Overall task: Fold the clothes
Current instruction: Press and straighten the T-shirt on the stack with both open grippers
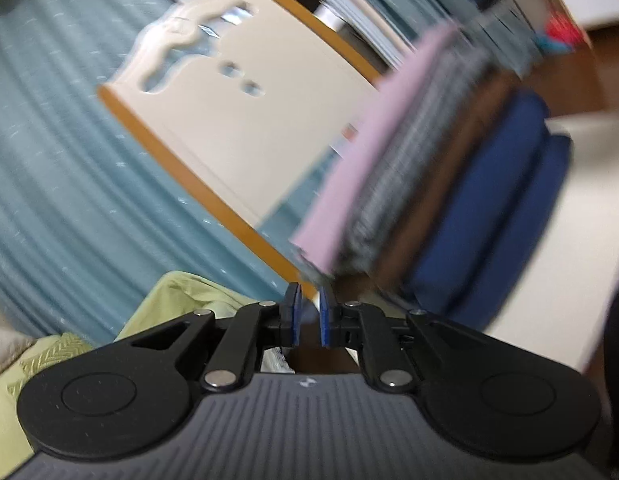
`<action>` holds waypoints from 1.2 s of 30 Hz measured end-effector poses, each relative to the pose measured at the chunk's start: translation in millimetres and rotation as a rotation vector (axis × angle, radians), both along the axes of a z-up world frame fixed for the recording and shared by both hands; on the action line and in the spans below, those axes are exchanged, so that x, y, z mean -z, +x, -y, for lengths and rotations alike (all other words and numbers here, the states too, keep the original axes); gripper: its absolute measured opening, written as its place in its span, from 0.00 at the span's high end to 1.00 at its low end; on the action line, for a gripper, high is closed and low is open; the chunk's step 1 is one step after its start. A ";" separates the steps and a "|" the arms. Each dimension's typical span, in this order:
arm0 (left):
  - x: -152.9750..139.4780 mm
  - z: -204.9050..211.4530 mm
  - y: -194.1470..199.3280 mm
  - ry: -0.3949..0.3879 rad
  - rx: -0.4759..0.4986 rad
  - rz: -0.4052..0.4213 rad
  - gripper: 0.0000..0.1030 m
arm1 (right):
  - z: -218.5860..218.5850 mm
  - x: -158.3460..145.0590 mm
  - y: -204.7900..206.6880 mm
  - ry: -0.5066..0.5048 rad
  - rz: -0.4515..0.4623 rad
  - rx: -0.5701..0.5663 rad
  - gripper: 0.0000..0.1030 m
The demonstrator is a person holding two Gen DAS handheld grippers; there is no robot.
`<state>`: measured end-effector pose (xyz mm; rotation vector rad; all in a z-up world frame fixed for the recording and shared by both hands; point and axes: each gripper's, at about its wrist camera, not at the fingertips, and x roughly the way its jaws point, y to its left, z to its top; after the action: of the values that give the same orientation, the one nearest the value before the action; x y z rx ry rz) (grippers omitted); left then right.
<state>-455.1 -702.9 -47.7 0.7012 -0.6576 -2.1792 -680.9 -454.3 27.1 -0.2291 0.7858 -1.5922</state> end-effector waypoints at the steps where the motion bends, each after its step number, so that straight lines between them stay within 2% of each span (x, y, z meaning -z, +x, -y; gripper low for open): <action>1: -7.0 1.6 -3.0 0.004 -0.002 -0.027 0.86 | 2.9 -5.5 -1.7 -0.020 0.045 0.004 0.91; 4: -23.6 15.7 -26.7 0.042 0.012 -0.084 0.83 | 26.5 -19.0 -16.2 -0.060 0.242 0.019 0.91; 5: -27.3 26.1 -39.5 0.076 0.021 -0.104 0.82 | 35.7 -20.5 -21.8 -0.063 0.293 0.026 0.91; 6: -24.6 28.4 -41.9 0.099 0.024 -0.101 0.75 | 46.0 -19.4 -28.4 -0.059 0.326 0.032 0.91; 9: -17.4 39.7 -59.3 0.133 0.055 -0.064 0.75 | 74.1 -14.0 -52.4 -0.041 0.439 0.045 0.90; 12: -6.3 32.7 -62.8 0.132 0.082 -0.029 0.75 | 87.3 1.9 -78.1 0.015 0.558 -0.031 0.90; 13: -3.8 38.2 -67.7 0.133 0.090 -0.022 0.75 | 85.4 15.5 -80.9 0.047 0.545 -0.040 0.90; 15: 7.4 29.7 -64.0 0.129 0.108 -0.006 0.75 | 75.2 33.4 -81.2 0.044 0.530 -0.043 0.90; 16: 9.4 30.5 -66.3 0.130 0.111 -0.004 0.76 | 70.5 39.3 -83.5 0.027 0.560 -0.040 0.89; 18: 10.6 38.4 -77.6 0.138 0.115 -0.004 0.84 | 60.7 51.5 -87.6 -0.009 0.619 -0.035 0.89; 21: 14.3 36.0 -80.4 0.139 0.107 0.010 0.85 | 54.2 65.5 -87.1 -0.070 0.664 -0.027 0.89; 24: 6.3 38.2 -81.3 0.147 0.101 0.011 0.82 | 57.9 65.7 -92.9 -0.072 0.691 -0.037 0.89; 27: 2.0 40.2 -88.6 0.147 0.101 0.030 0.84 | 52.5 66.8 -99.2 -0.069 0.720 -0.042 0.89; 31: 4.2 43.7 -100.9 0.128 0.097 0.044 0.85 | 40.3 80.9 -95.5 -0.124 0.774 -0.029 0.89; 36: -6.1 44.2 -103.0 0.134 0.075 0.022 0.84 | 44.1 75.1 -96.0 -0.108 0.770 -0.031 0.89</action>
<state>-558.0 -747.1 -41.5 0.7817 -0.5609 -2.3038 -776.9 -498.4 -48.0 0.2885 0.0973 -1.5259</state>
